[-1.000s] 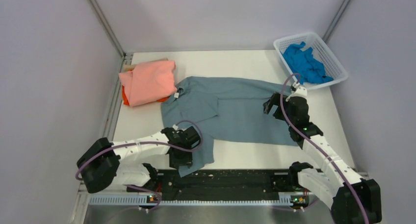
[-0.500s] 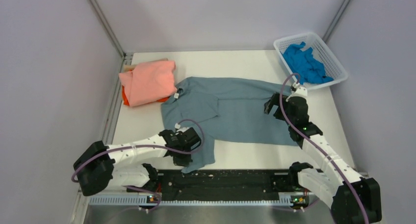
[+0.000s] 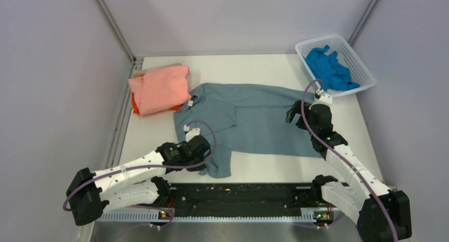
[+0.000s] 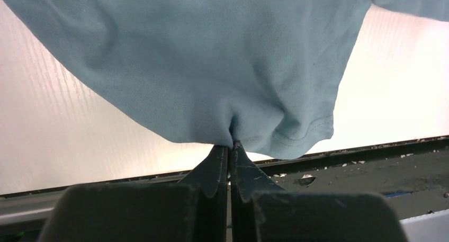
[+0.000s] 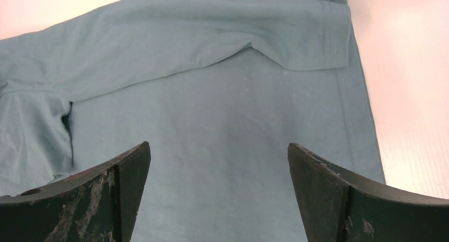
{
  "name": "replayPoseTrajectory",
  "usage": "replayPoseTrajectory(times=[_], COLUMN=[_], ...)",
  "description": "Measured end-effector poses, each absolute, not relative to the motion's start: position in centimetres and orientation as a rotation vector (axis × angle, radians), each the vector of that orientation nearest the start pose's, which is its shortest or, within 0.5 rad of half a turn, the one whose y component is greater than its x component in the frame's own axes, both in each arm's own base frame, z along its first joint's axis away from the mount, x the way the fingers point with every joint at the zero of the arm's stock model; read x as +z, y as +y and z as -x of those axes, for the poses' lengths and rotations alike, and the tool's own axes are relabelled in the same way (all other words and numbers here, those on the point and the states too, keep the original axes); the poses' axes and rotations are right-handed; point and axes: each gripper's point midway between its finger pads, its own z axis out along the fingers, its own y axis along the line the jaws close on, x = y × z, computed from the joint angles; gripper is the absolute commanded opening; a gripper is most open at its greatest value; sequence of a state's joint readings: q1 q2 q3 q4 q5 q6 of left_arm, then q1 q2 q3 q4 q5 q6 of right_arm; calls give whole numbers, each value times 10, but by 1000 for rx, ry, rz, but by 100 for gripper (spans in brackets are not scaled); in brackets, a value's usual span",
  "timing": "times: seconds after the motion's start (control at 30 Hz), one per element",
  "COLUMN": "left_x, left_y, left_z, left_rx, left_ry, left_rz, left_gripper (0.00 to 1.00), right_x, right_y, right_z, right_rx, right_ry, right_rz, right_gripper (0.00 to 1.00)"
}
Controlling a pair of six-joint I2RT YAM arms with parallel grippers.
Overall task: Fold and stack the t-shirts
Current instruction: Grab the side of the flattened tshirt closest away from the robot with both arms
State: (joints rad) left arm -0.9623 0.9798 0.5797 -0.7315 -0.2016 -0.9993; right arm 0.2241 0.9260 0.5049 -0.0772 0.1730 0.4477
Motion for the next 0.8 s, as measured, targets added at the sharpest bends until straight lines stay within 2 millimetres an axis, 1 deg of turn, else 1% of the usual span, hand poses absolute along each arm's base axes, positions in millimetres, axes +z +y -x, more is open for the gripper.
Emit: replayPoseTrajectory(times=[0.37,0.57,0.67,0.8], left_x=[55,58,55,47], left_y=[-168,-173,-178,-180], left_z=[-124,-129,-134,-137], left_rx=[-333,-357,-364,-333], left_ry=[2686,2662,2648,2660], left_rz=[120,117,116,107], left_gripper=[0,0,0,0], right_x=[128,129,134,147], right_y=[57,57,58,58], right_z=[-305,-304,-303,-302], right_rx=[237,241,251,268], right_ry=[2039,2041,2026,1980], right_rz=[-334,-333,-330,-331], right_gripper=[99,99,99,99])
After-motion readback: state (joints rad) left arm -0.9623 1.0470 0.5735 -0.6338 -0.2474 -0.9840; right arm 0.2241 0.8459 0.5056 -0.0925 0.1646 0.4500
